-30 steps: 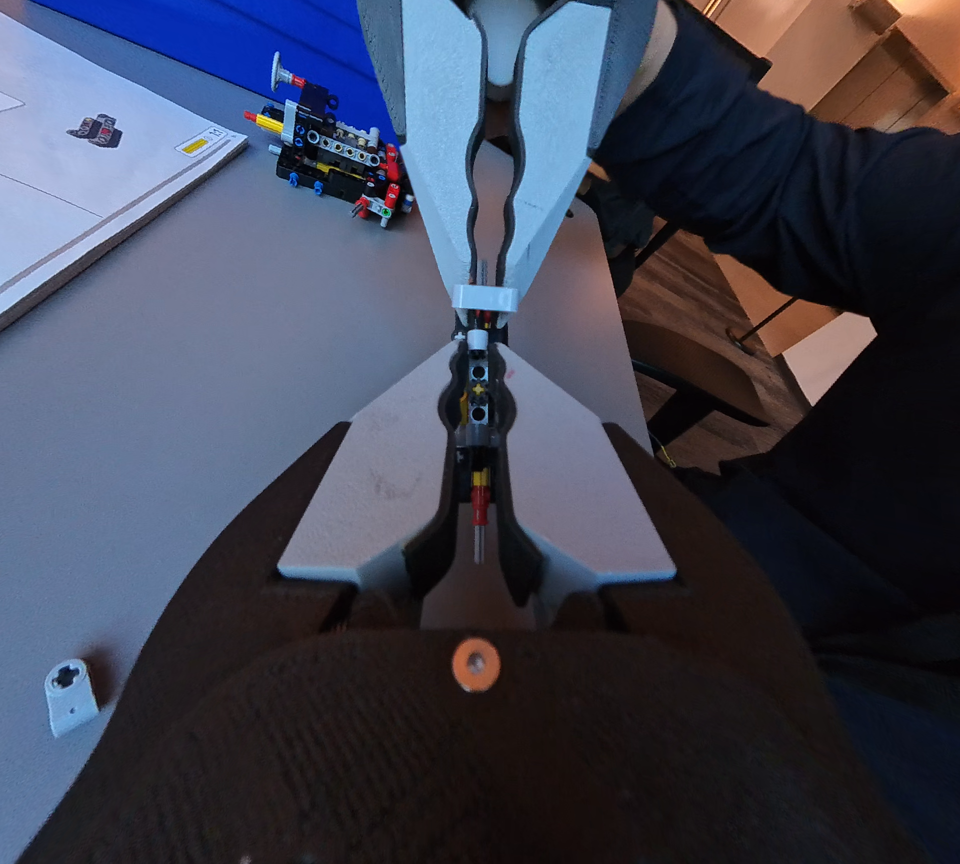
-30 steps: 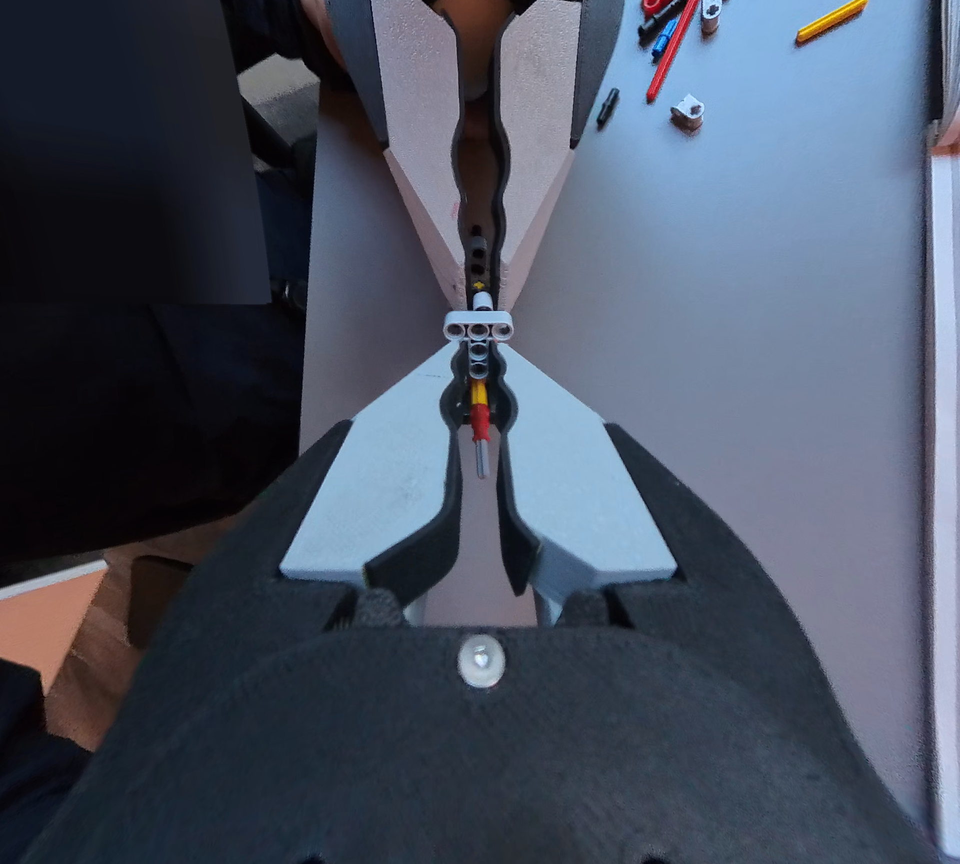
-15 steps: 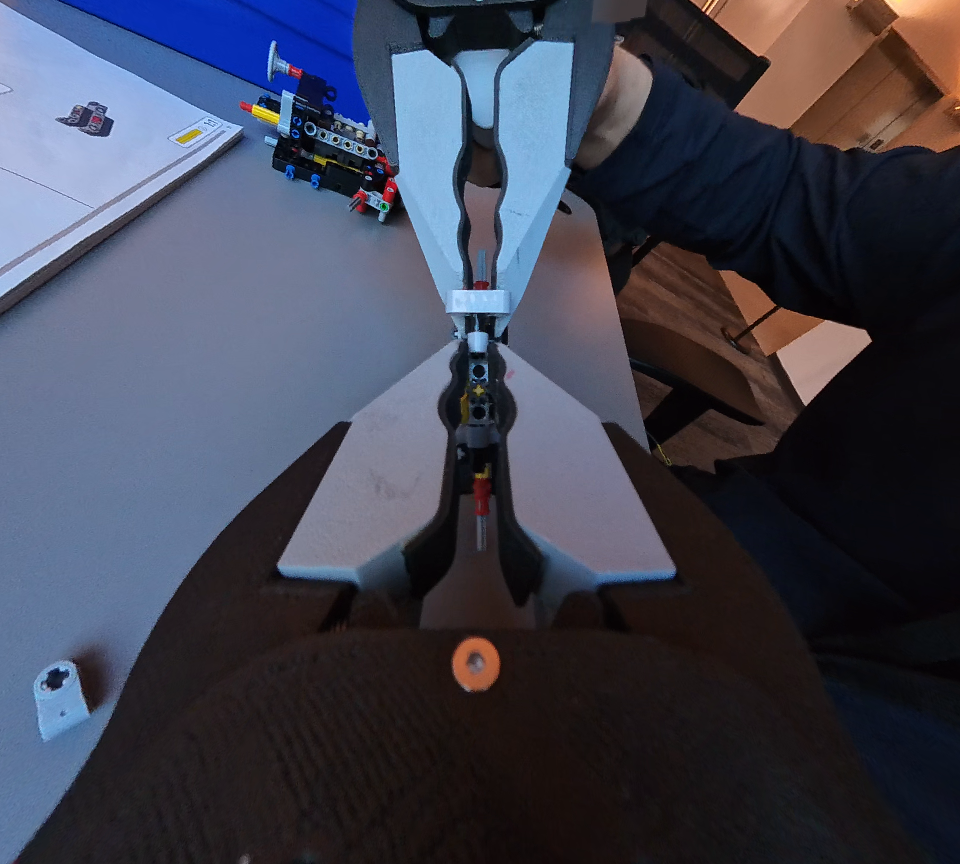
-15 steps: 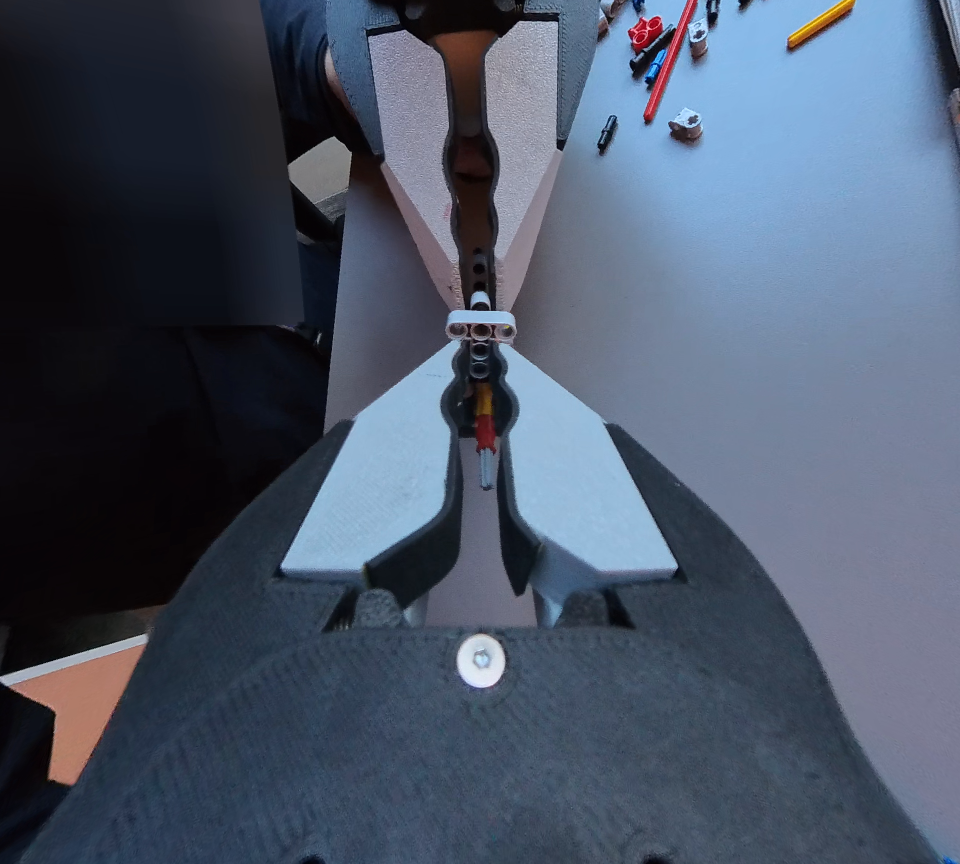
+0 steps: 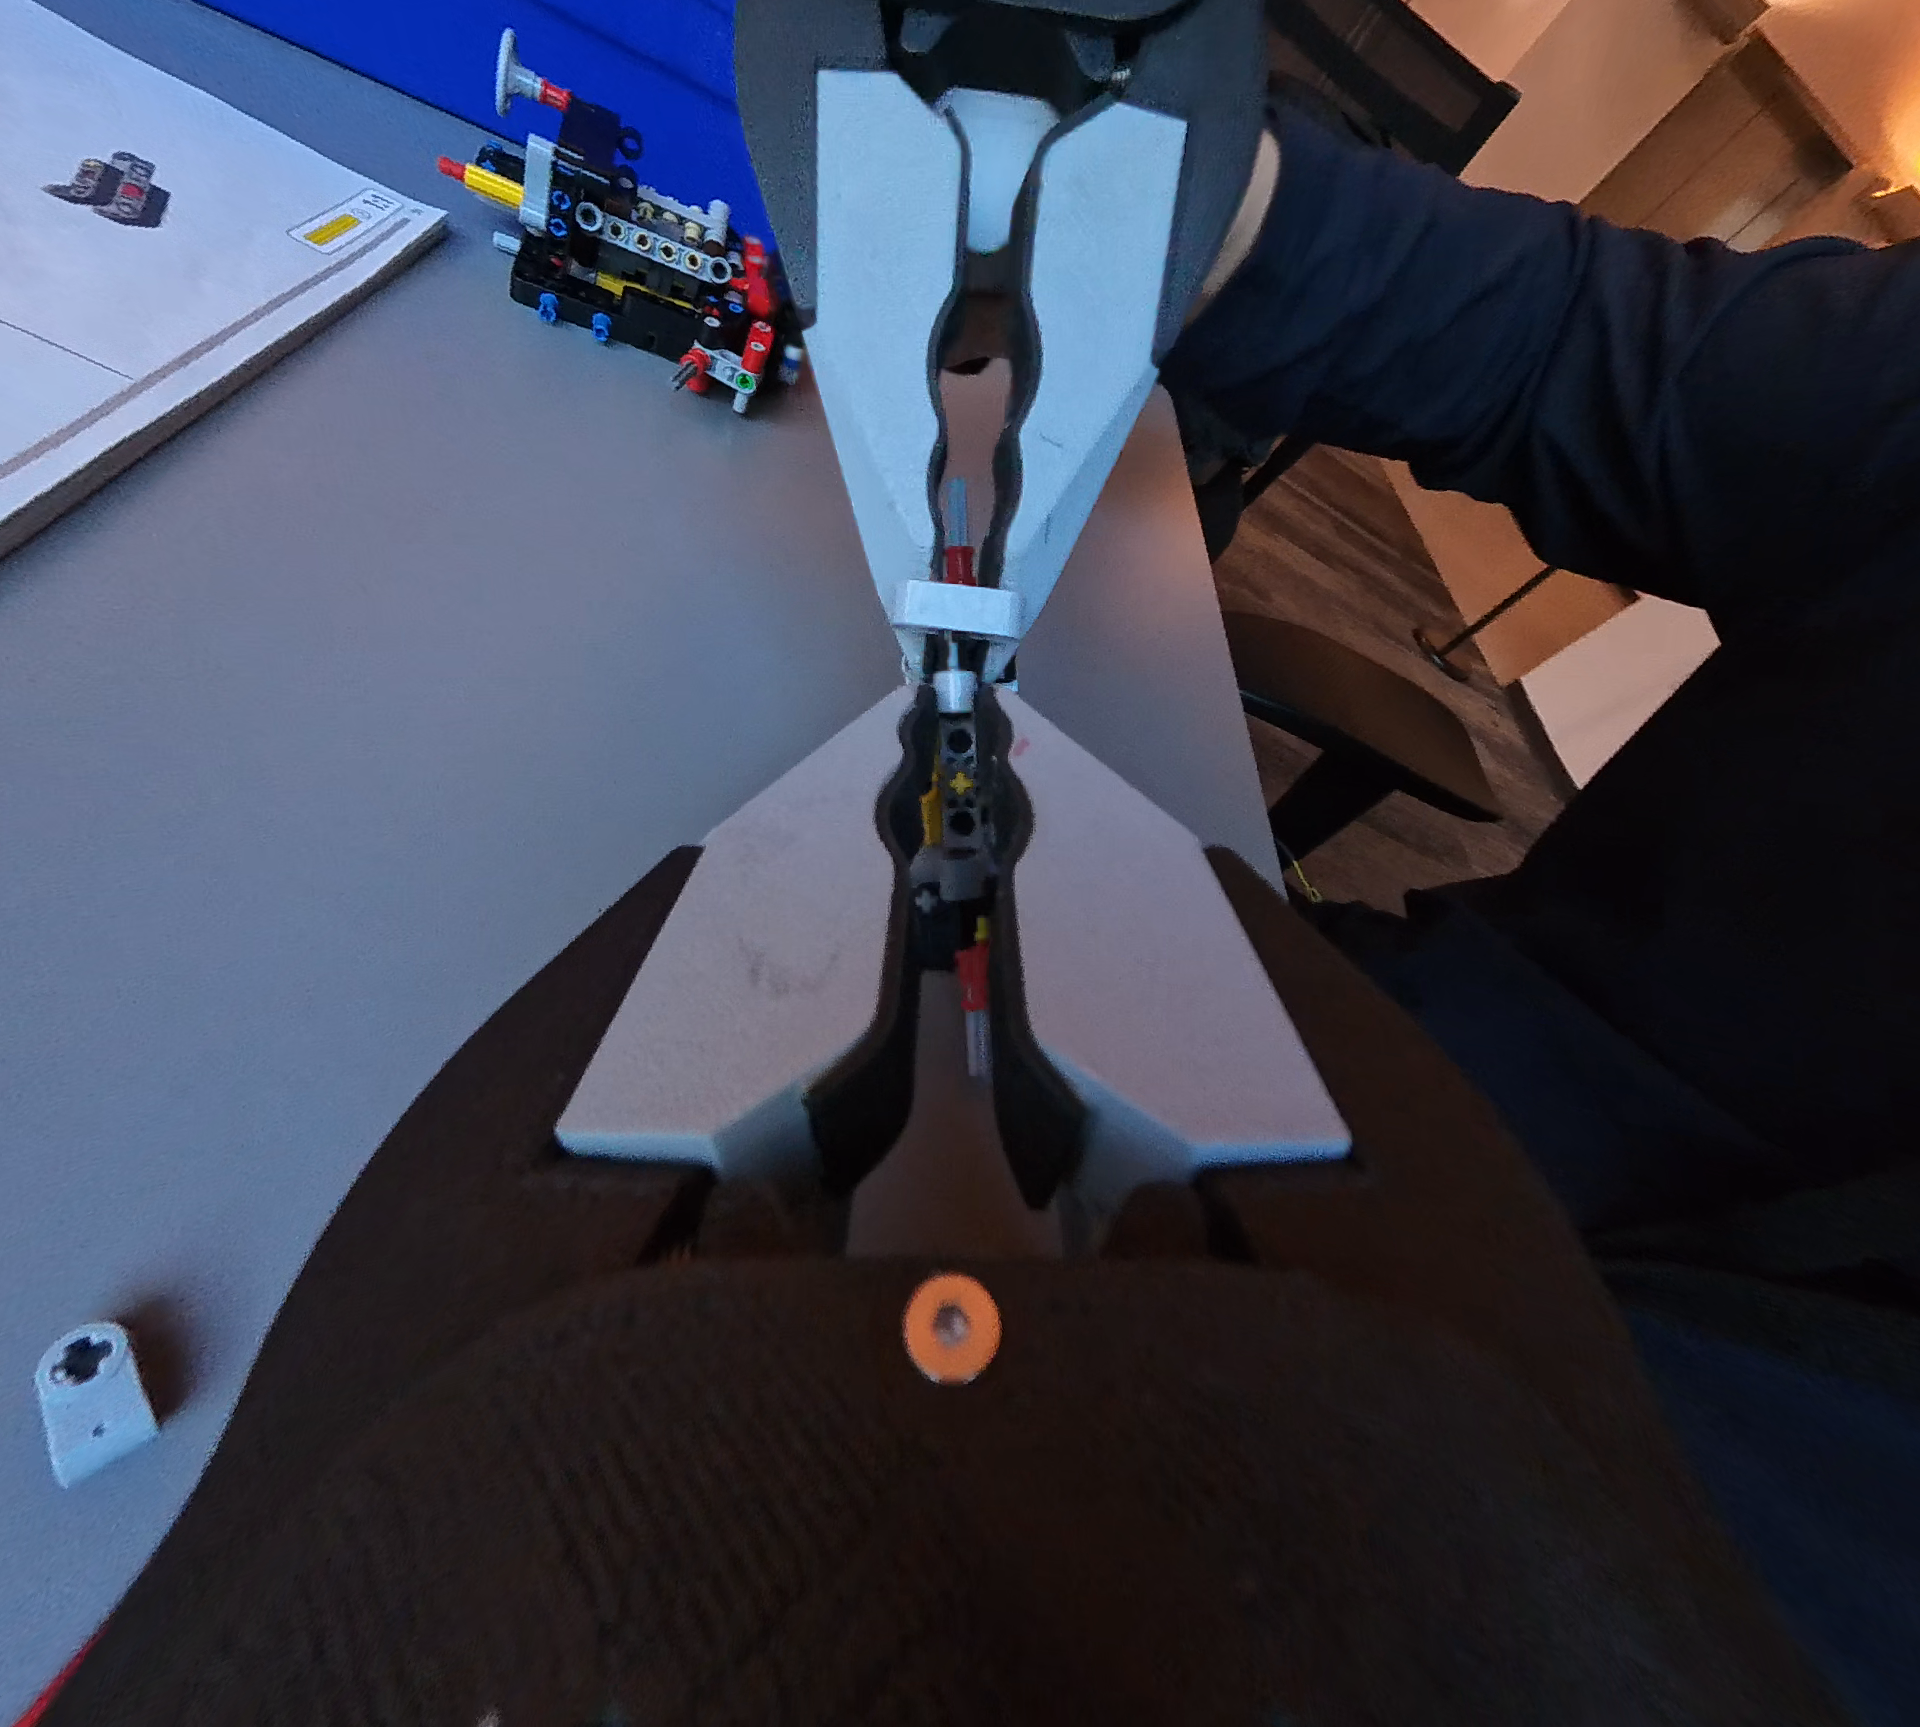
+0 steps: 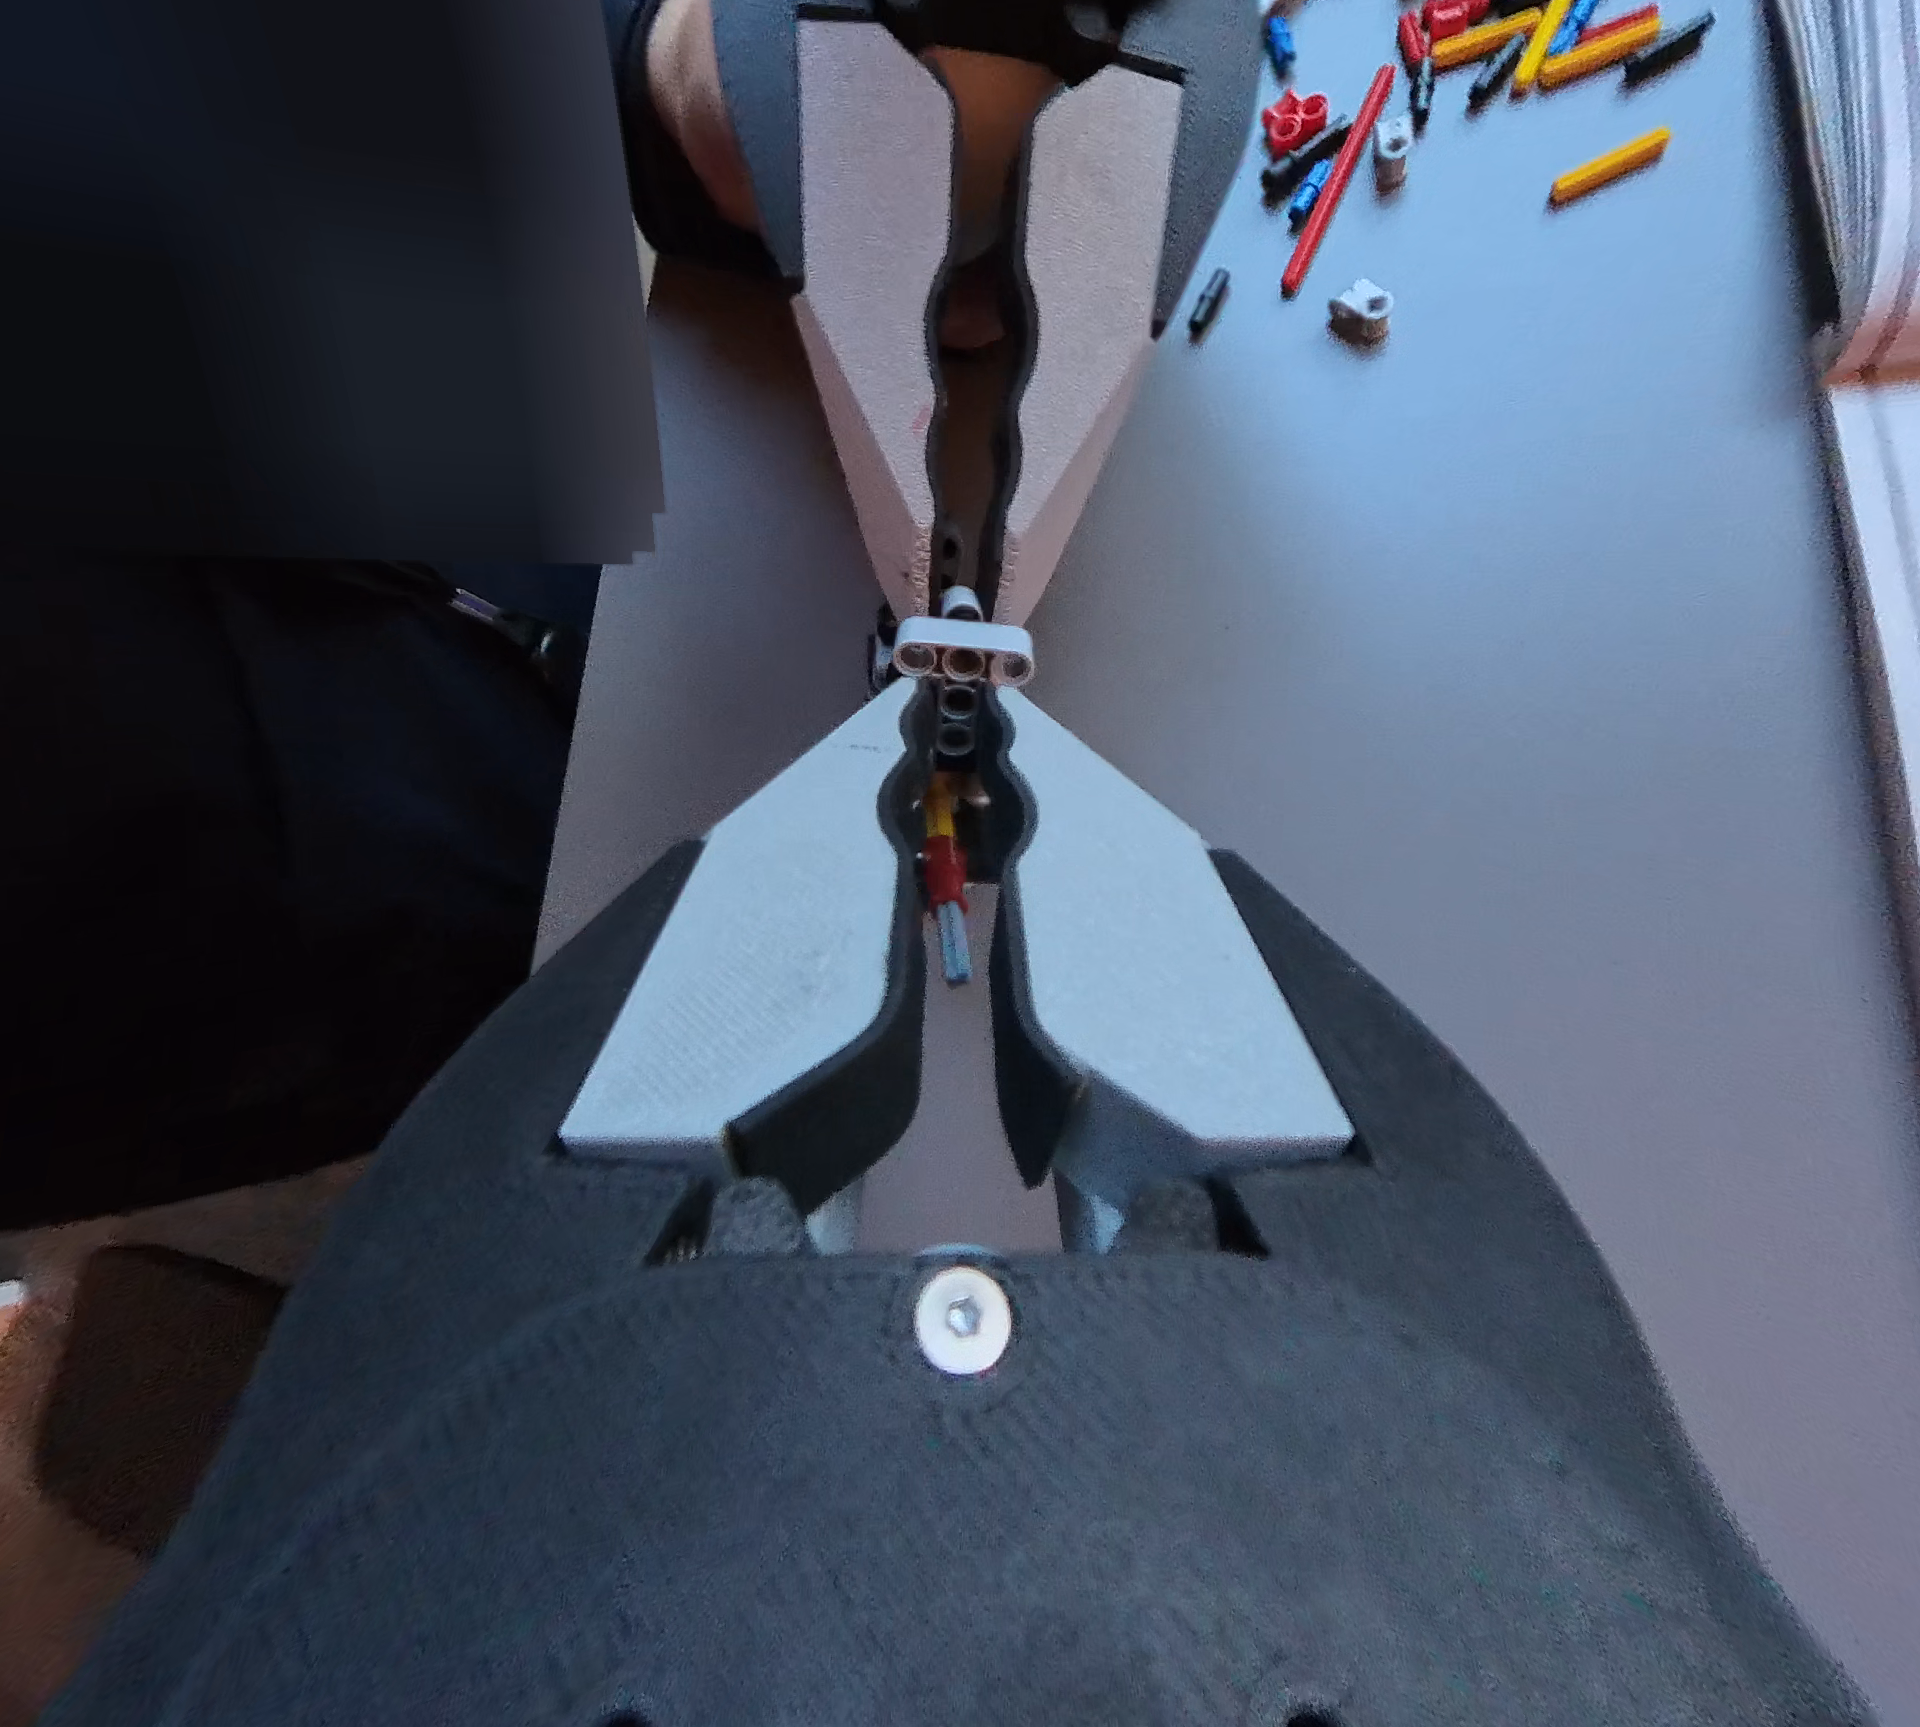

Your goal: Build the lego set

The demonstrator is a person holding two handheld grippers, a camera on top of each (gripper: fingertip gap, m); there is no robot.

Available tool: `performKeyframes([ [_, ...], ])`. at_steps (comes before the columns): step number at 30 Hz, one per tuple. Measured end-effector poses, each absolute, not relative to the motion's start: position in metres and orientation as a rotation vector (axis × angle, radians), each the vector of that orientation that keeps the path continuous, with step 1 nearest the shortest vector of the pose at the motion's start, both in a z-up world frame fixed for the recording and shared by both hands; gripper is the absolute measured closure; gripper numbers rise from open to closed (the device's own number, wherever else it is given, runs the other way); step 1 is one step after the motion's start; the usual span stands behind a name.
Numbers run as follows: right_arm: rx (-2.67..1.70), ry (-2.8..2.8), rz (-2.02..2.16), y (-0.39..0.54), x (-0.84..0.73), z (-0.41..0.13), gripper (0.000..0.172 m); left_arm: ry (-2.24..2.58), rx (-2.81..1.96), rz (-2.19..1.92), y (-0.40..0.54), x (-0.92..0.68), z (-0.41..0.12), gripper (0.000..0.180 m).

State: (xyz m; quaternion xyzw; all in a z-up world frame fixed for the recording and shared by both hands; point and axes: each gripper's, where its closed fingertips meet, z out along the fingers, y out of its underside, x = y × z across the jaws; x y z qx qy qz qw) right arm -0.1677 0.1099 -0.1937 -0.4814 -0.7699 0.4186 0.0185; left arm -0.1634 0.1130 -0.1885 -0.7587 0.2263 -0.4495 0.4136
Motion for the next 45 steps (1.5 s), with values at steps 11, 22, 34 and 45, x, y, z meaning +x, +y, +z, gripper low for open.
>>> performKeyframes([
  [11, -1.589, -2.674, 1.231, 0.107, -0.158, -0.200, 0.168, 0.653, -1.933, -1.082, 0.109, -0.155, -0.195, 0.175],
  [22, -1.655, -2.715, 1.345, 0.104, -0.156, -0.199, 0.169, 0.658, -1.936, -1.094, 0.108, -0.153, -0.196, 0.175],
  [34, -1.830, -2.293, 1.757, 0.102, -0.164, -0.200, 0.168, 0.600, -1.941, -1.170, 0.108, -0.159, -0.196, 0.174],
  [45, -1.755, -2.231, 1.804, 0.105, -0.158, -0.193, 0.162, 0.594, -1.908, -1.198, 0.110, -0.156, -0.192, 0.175],
])
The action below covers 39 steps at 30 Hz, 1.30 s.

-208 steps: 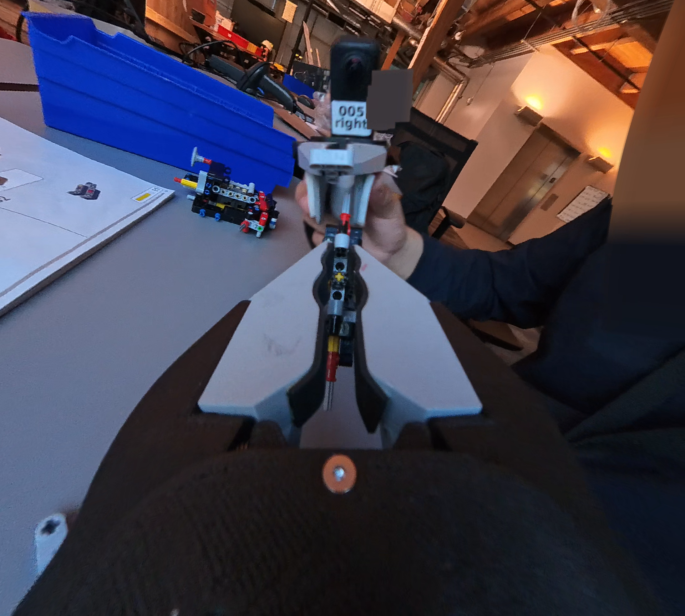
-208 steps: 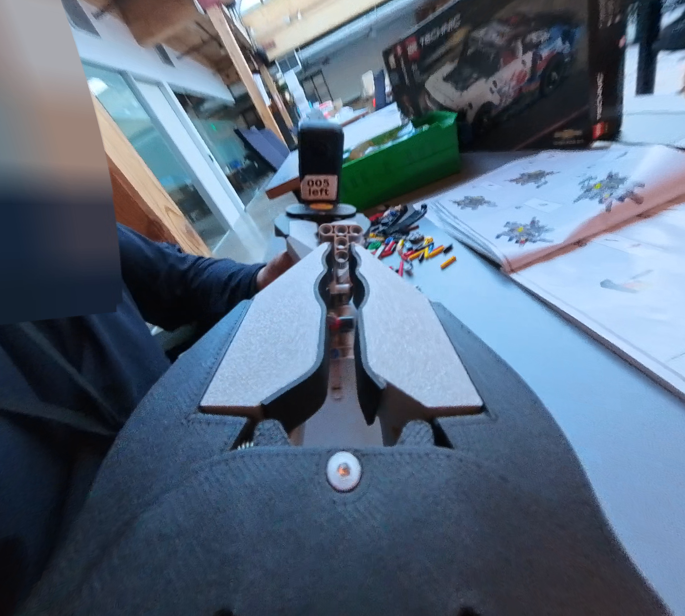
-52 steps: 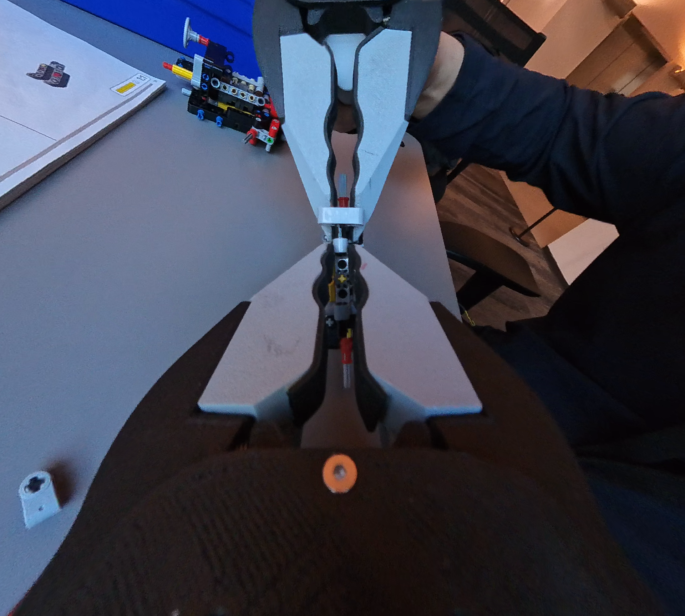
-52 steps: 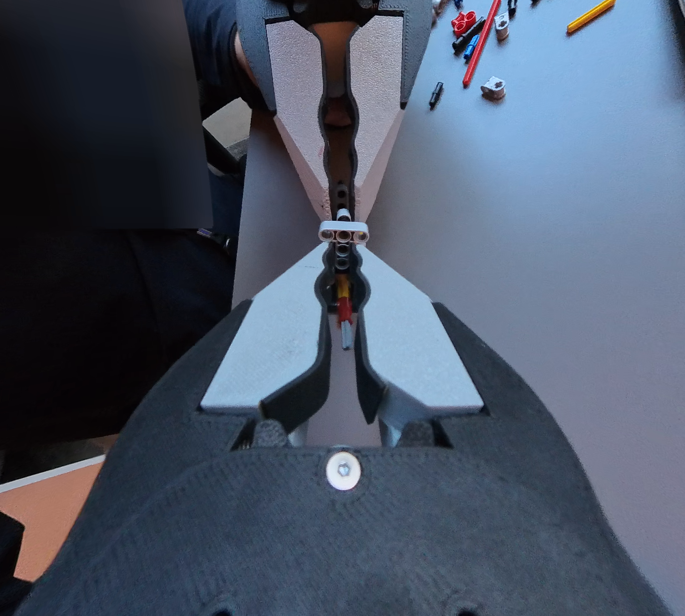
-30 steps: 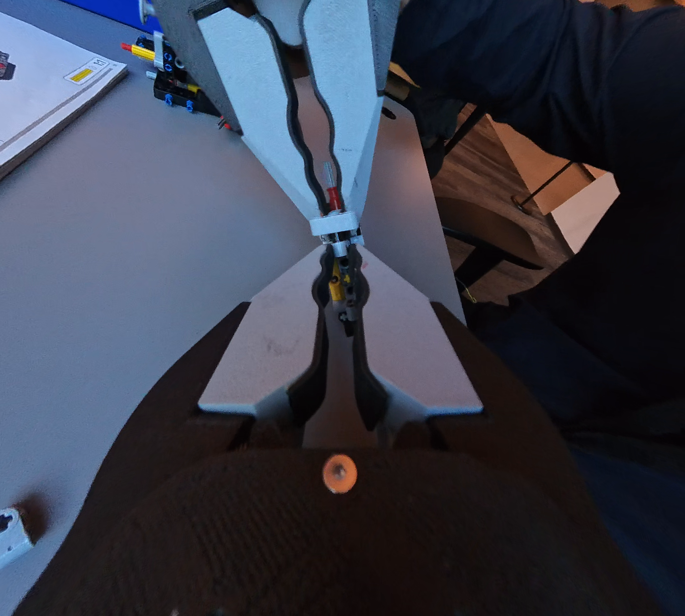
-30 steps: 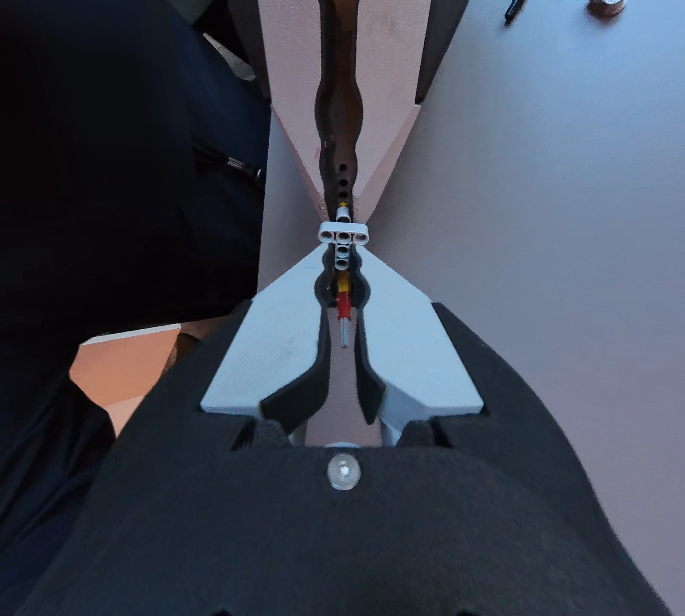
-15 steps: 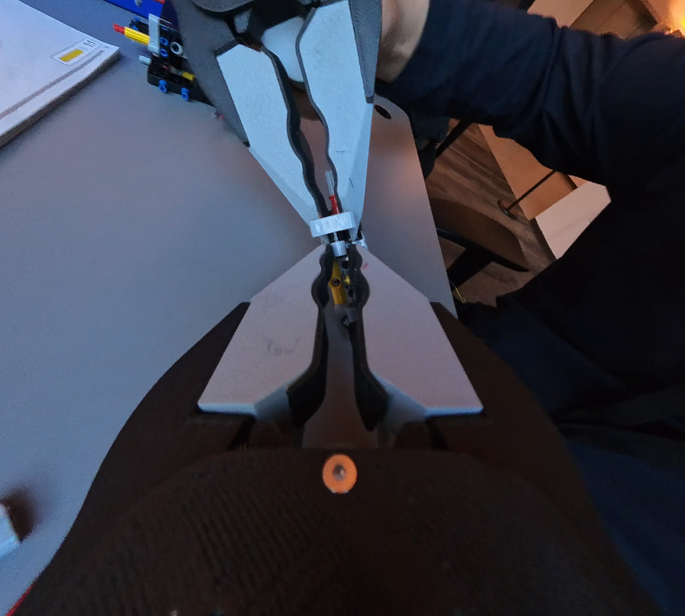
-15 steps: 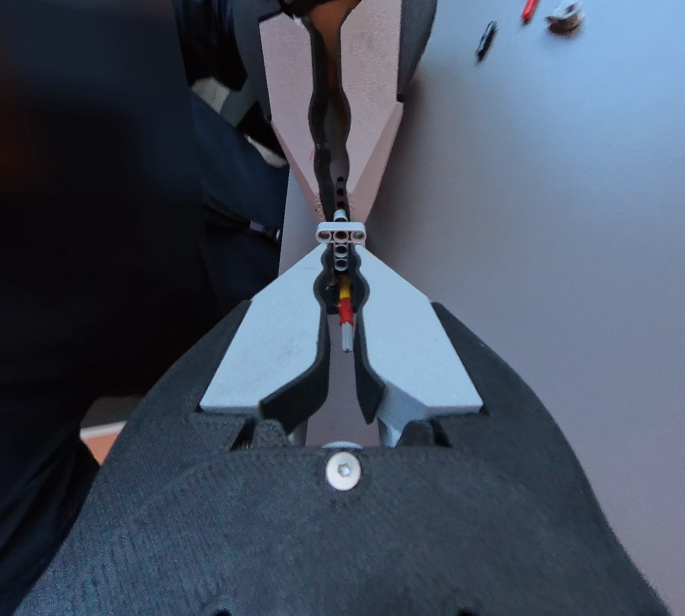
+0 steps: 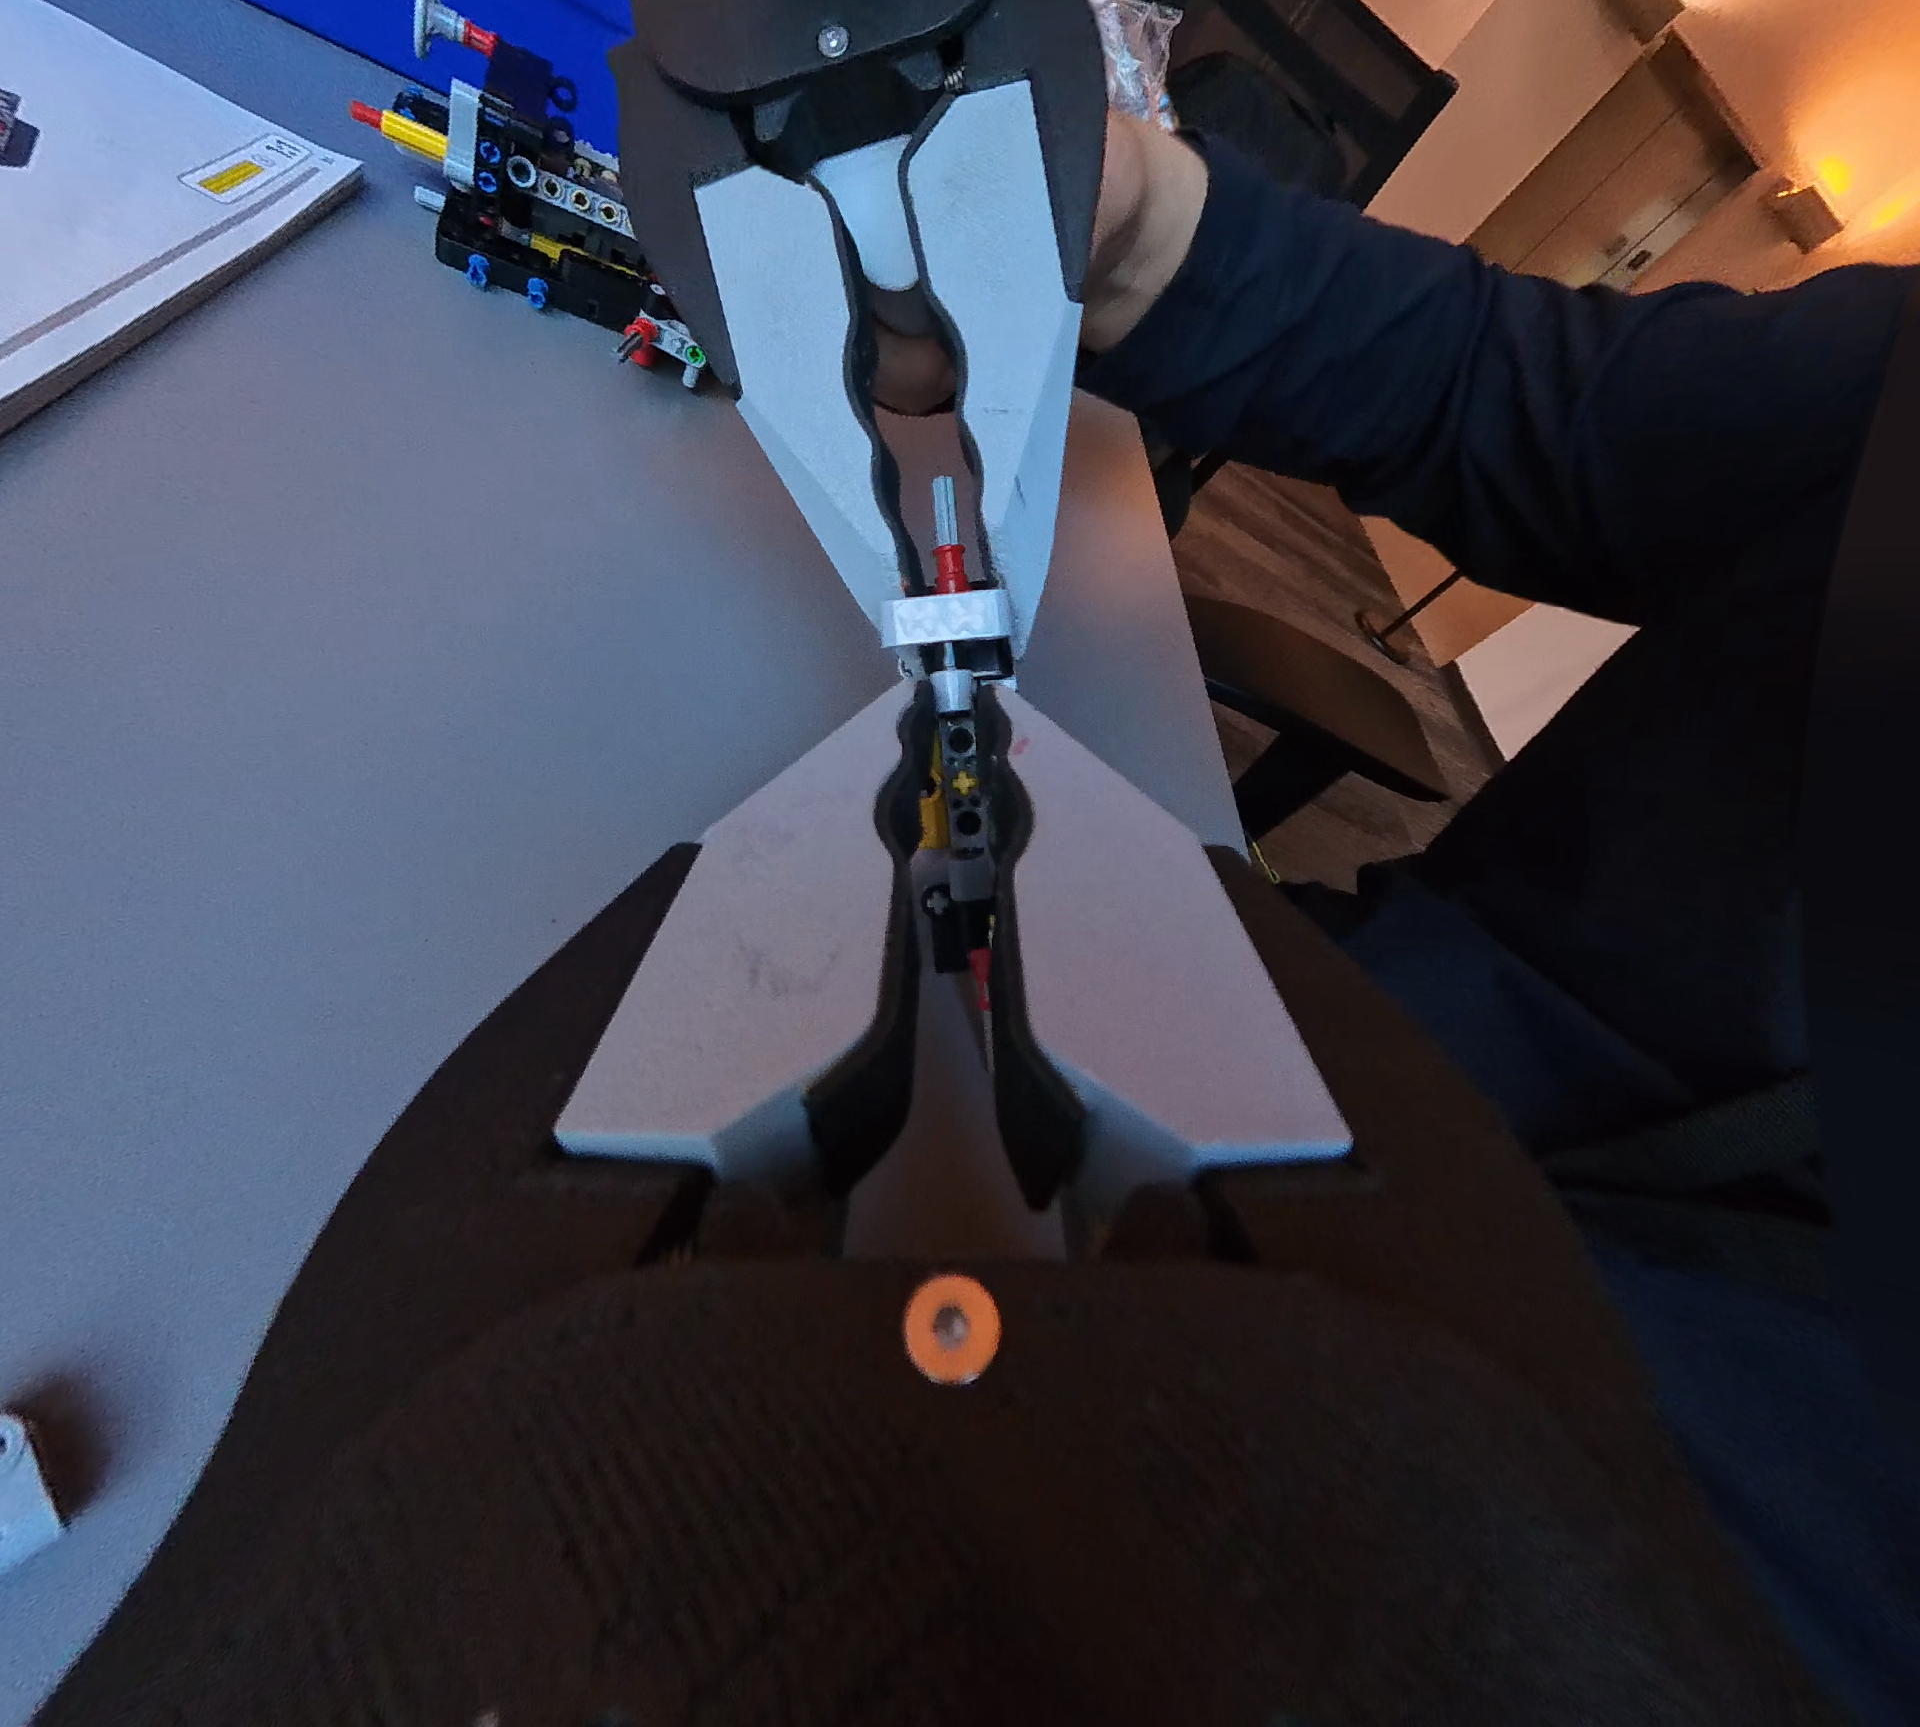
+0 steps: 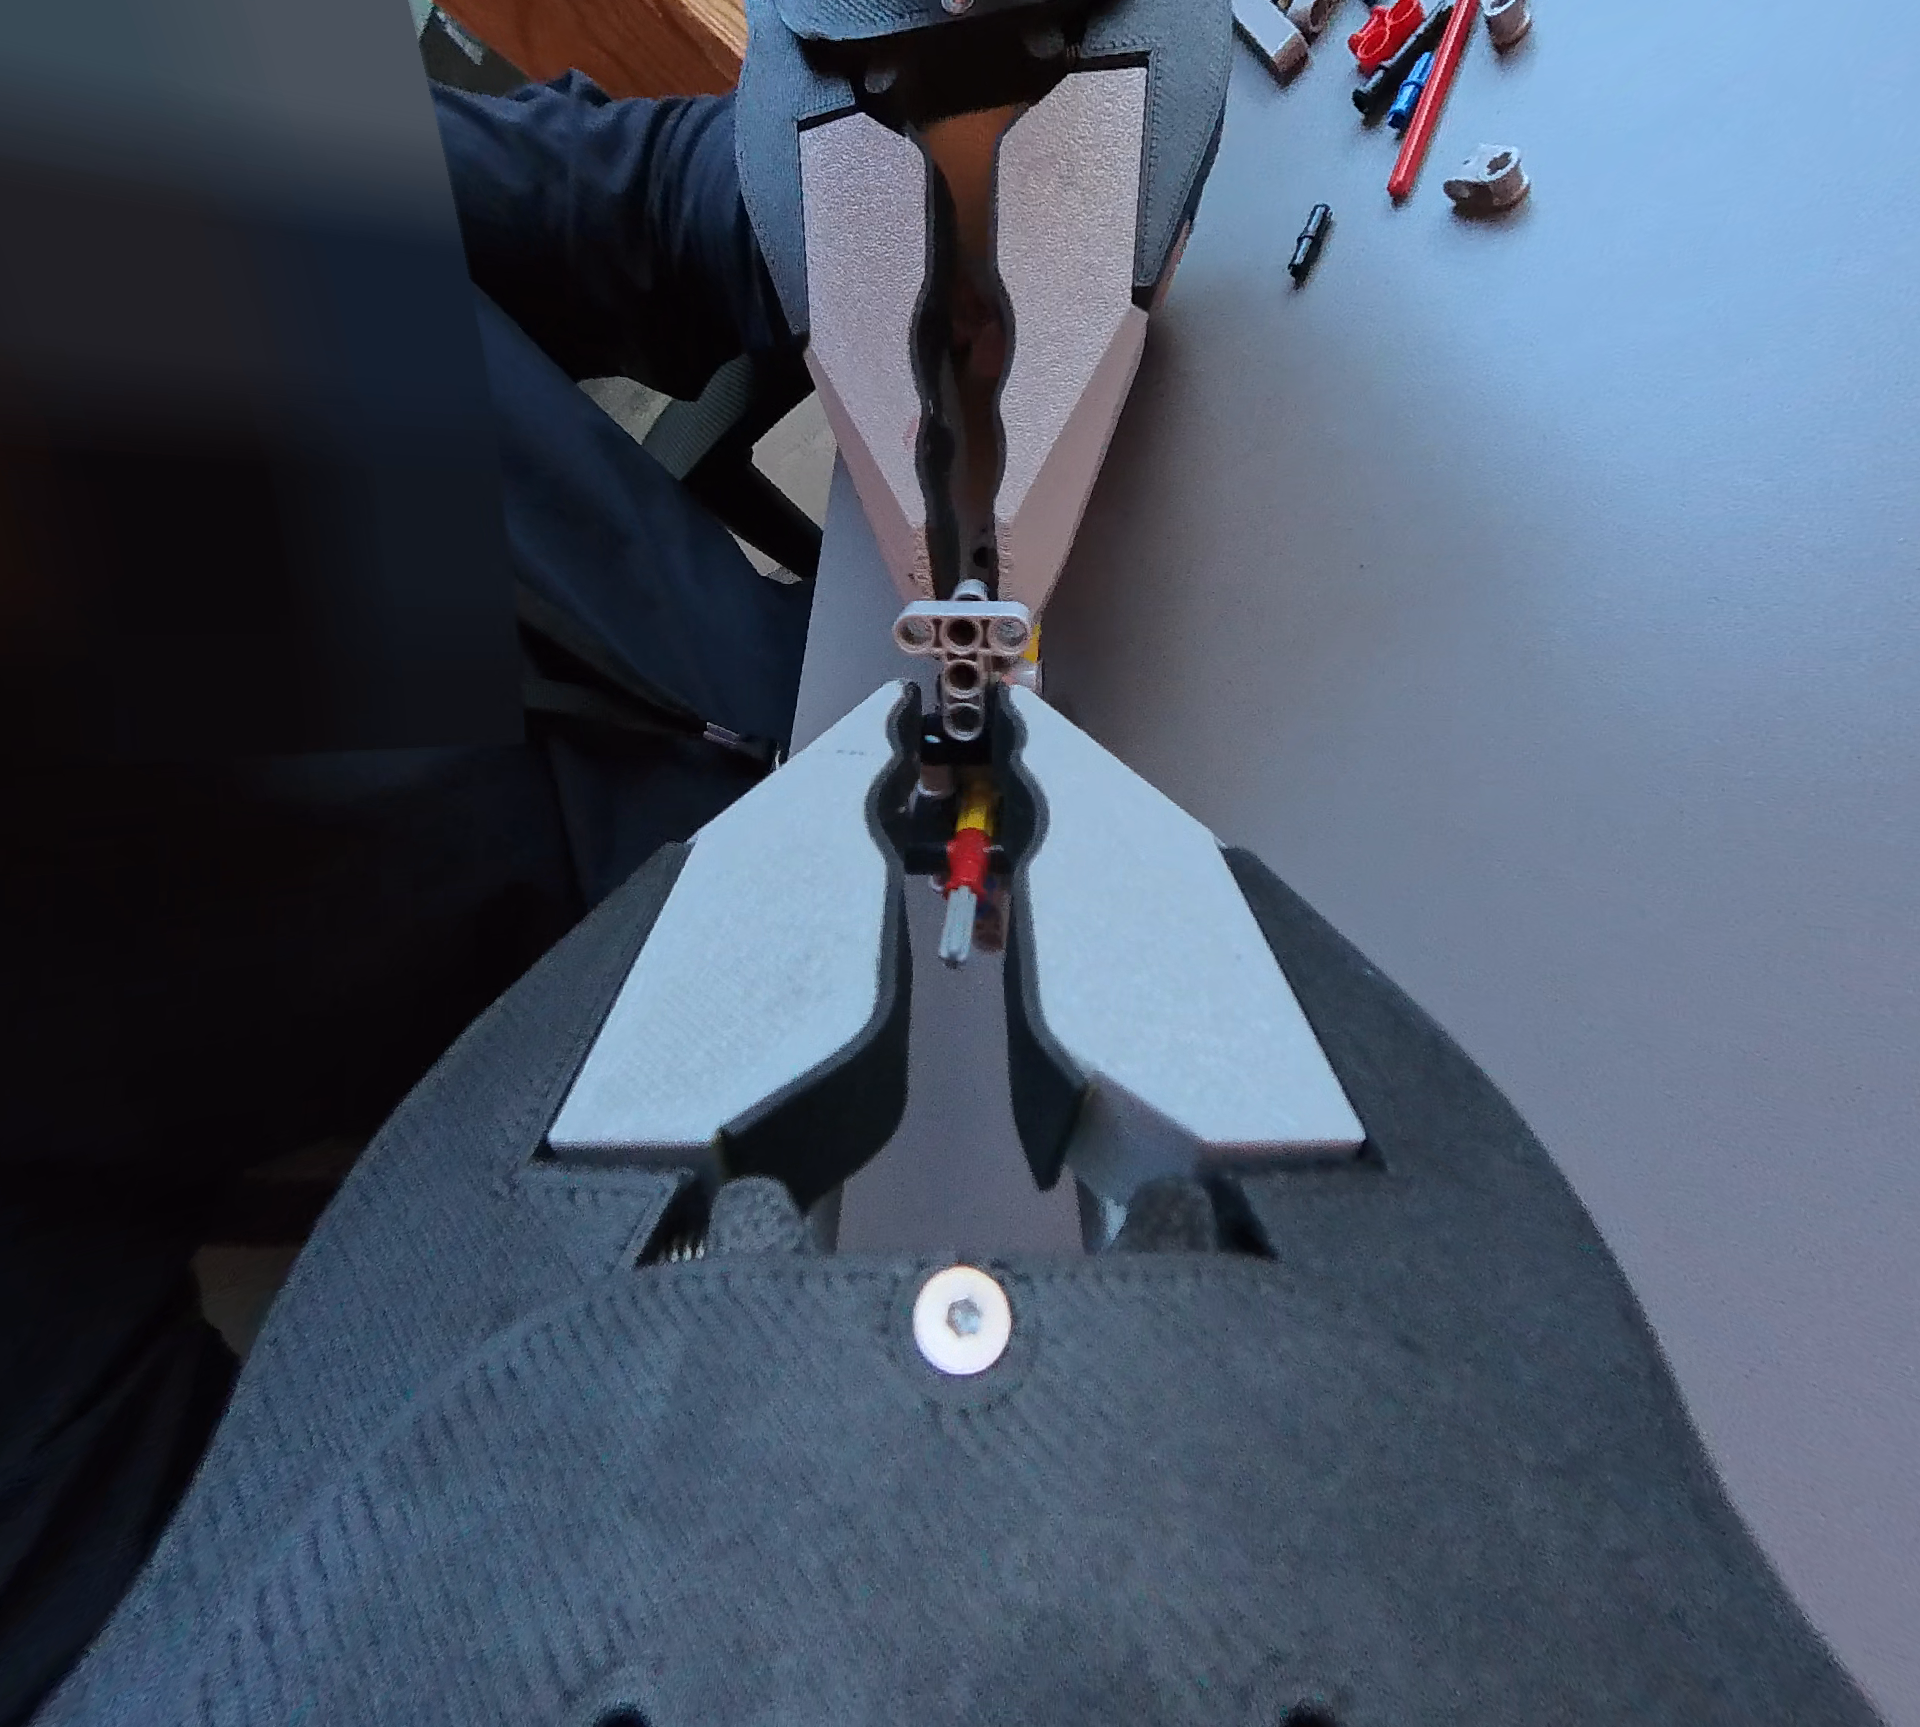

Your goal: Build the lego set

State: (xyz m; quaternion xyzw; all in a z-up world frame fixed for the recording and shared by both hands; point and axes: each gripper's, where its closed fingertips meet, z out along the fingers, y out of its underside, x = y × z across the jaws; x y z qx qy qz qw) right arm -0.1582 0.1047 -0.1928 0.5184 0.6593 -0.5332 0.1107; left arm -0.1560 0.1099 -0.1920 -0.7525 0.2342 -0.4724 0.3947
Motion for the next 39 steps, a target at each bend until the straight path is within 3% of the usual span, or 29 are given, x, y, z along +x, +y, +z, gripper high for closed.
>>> performKeyframes([
  [6, 1.558, 1.996, -1.591, 0.118, -0.158, -0.187, 0.154, 0.586, -1.907, -1.218, 0.110, -0.156, -0.192, 0.175],
  [12, 1.526, 2.048, -1.578, 0.108, -0.161, -0.191, 0.167, 0.589, -1.902, -1.214, 0.111, -0.156, -0.191, 0.175],
  [39, 1.385, 1.975, -1.832, 0.102, -0.163, -0.197, 0.168, 0.610, -1.940, -1.205, 0.107, -0.156, -0.197, 0.176],
])
